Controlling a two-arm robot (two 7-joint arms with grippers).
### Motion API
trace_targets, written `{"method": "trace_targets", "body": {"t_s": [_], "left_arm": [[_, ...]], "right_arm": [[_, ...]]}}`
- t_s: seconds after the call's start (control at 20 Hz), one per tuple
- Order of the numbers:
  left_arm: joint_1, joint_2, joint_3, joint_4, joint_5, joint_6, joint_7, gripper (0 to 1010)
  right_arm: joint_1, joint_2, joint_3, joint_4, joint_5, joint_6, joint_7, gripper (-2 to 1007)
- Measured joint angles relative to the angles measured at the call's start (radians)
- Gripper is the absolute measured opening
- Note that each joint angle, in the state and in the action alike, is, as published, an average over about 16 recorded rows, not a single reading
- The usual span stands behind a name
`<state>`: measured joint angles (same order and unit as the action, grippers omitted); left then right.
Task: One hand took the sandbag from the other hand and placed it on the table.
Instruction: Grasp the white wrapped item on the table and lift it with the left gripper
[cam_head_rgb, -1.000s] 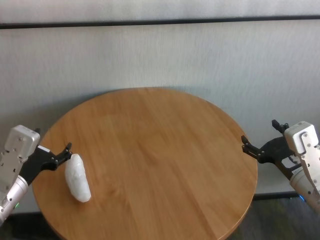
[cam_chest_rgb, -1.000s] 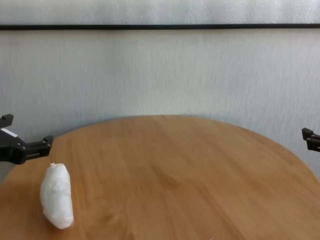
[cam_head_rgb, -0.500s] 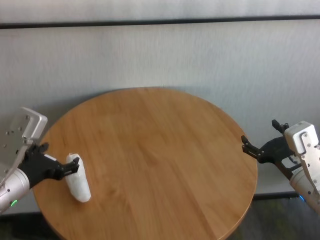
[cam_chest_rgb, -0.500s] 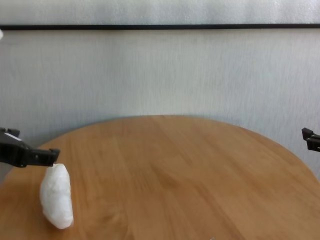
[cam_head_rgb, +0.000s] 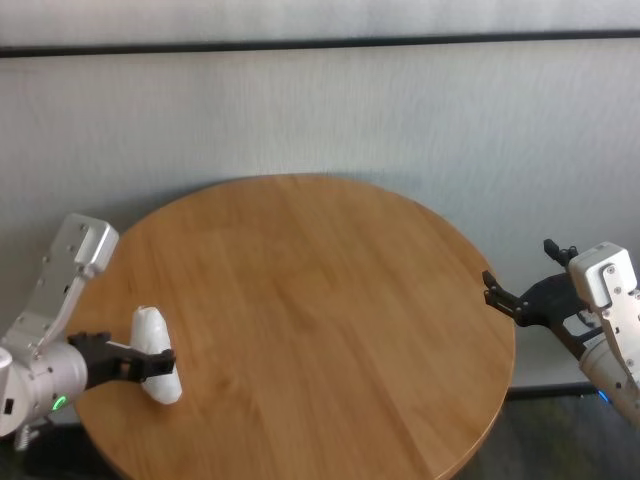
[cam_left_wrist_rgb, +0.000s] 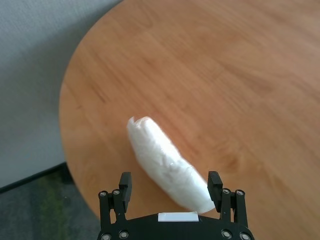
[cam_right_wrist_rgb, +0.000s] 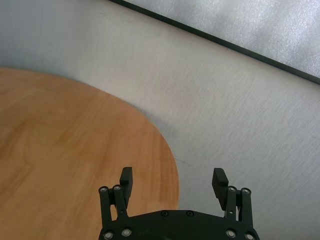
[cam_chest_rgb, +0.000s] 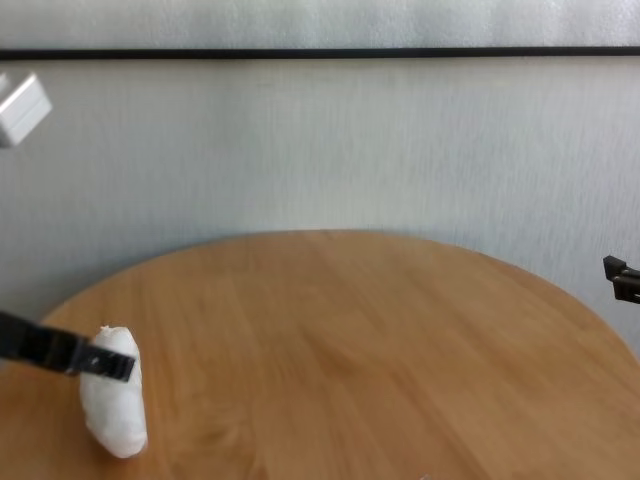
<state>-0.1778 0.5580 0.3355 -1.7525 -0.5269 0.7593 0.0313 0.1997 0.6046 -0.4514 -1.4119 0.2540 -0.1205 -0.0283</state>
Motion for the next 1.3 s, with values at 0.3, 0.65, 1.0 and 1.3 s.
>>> {"method": "trace_targets", "body": {"t_s": [0.3,0.65,1.0,1.3], "left_arm": [[-0.015,-0.078,-0.013,-0.014,0.003,0.102,0.076,1000],[-0.029,-0.154,-0.015,-0.008,0.028,0.171,0.149,1000],[-0.041,-0.219,-0.018,0.041,0.049,0.202,0.190,1000],[-0.053,-0.254,-0.026,0.093,0.062,0.204,0.201,1000]], "right_arm": [[0.000,0.000,0.000,0.000,0.000,0.000,0.000,1003],[0.000,0.000,0.000,0.000,0.000,0.000,0.000,1003],[0.000,0.000,0.000,0.000,0.000,0.000,0.000,1003],[0.000,0.000,0.000,0.000,0.000,0.000,0.000,1003]]}}
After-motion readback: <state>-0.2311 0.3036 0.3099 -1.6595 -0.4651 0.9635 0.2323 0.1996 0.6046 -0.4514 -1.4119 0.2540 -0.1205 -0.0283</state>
